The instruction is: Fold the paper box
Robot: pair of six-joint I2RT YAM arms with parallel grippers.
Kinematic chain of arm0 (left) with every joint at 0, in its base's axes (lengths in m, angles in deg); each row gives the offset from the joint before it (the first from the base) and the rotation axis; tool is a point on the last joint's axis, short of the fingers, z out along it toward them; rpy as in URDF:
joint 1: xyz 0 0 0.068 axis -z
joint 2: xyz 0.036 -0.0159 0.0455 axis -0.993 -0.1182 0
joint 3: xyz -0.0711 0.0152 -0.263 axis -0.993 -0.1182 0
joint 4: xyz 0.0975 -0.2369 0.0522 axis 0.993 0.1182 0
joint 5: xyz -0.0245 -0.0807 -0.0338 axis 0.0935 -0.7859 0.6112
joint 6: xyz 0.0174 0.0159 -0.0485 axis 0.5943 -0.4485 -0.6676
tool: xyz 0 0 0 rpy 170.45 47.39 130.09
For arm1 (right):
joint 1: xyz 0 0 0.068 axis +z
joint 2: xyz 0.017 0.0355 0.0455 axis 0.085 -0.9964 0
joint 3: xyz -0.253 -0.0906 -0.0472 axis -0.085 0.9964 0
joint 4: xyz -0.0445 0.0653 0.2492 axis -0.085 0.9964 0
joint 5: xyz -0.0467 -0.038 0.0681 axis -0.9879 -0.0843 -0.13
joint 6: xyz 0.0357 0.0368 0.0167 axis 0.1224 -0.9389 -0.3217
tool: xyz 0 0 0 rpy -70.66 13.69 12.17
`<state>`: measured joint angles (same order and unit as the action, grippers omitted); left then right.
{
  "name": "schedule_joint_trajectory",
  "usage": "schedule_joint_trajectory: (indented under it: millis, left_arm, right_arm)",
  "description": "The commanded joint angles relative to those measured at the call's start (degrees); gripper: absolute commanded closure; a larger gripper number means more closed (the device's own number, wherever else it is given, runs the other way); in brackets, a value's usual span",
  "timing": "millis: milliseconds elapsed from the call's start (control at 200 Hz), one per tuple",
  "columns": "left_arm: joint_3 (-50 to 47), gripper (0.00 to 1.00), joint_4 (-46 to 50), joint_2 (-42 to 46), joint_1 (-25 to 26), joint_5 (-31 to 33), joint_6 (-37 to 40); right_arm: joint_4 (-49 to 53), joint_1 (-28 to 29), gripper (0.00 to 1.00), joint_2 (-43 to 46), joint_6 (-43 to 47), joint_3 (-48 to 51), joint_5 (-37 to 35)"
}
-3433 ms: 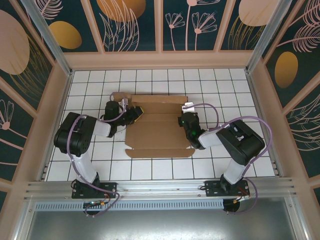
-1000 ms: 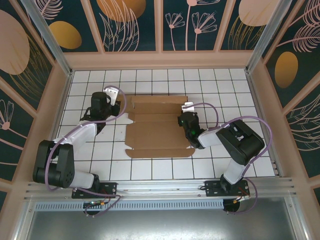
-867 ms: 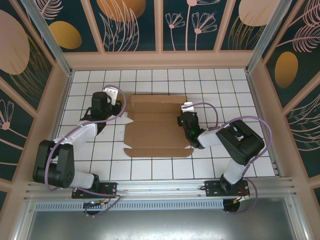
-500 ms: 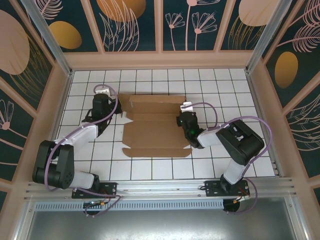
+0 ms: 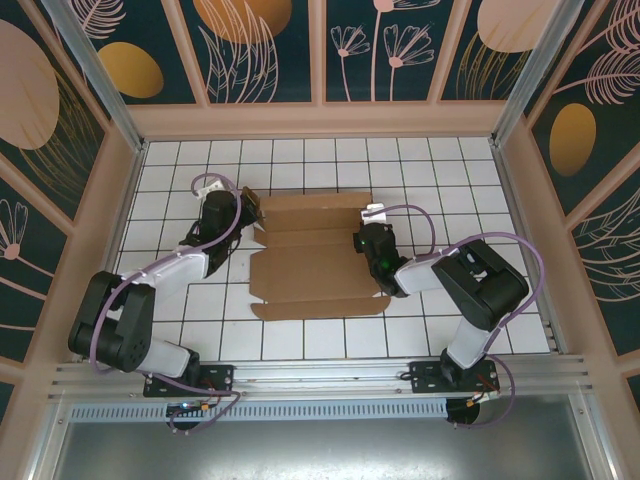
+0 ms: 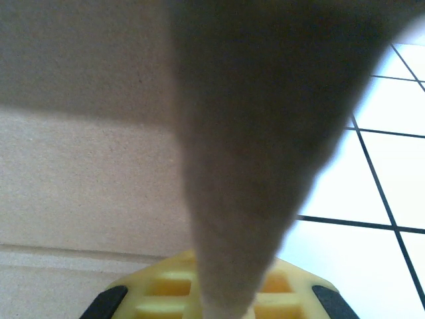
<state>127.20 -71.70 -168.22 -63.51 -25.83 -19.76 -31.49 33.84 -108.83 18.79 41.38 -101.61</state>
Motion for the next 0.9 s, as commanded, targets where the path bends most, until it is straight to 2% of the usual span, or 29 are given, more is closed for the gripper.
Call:
schedule_joint_trajectory:
  millis: [0,90,185,290,360,420,515,566,606,676,726,766,896]
  left_arm:
    - [-0.5,0.84,-1.0,1.8,1.0,0.2,-2.2]
    - [-0.1,0.69,3.9,5.6,1.0,4.1,1.1]
    - [1.3,0.57,9.2,10.0,1.0,5.3,10.5]
    - [3.5,0.53,16.1,13.8,1.0,6.4,21.8]
    - [3.1,0.53,17.1,17.3,0.9,6.0,30.3]
    - [2.0,0.51,17.1,20.6,0.9,10.8,35.4]
    - [1.7,0.38,16.5,22.9,0.6,20.3,41.3]
    - [2.5,0.35,17.2,22.4,-0.5,22.0,43.3]
    - [3.5,0.35,18.0,21.6,-2.2,19.9,44.5]
    - [4.8,0.35,18.5,20.0,-5.9,11.9,45.7]
    - [5.4,0.33,18.0,19.3,-8.1,1.5,47.5]
    - [6.2,0.32,17.7,18.2,-8.5,-4.1,49.7]
    - [9.0,0.31,16.5,14.4,-8.7,-15.4,54.2]
  right_arm:
    - [4.8,0.4,0.9,-1.2,0.0,-0.1,-1.1]
    - [5.2,0.2,0.9,-1.2,-0.2,-0.3,-2.1]
    - [6.7,-0.1,0.91,-1.4,-0.6,-1.0,-3.2]
    - [7.1,-0.5,0.91,-1.4,-0.8,-1.2,-3.4]
    - [7.1,-0.5,0.91,-1.3,-0.7,-1.2,-3.4]
    - [7.0,-0.6,0.91,-1.2,-0.6,-1.1,-3.1]
    - [6.9,-0.7,0.91,-1.0,-0.6,-1.2,-2.7]
    - [6.8,-0.7,0.91,-1.0,-0.6,-1.1,-2.6]
    - [6.7,-0.7,0.91,-1.0,-0.6,-1.0,-2.3]
    - [6.6,-0.7,0.91,-1.1,-0.5,-1.0,-1.9]
    - [6.6,-0.7,0.91,-1.1,-0.5,-1.0,-1.6]
    - [6.6,-0.7,0.9,-1.1,-0.5,-1.0,-1.4]
    - [6.4,-0.7,0.9,-1.4,-0.3,-0.9,-1.2]
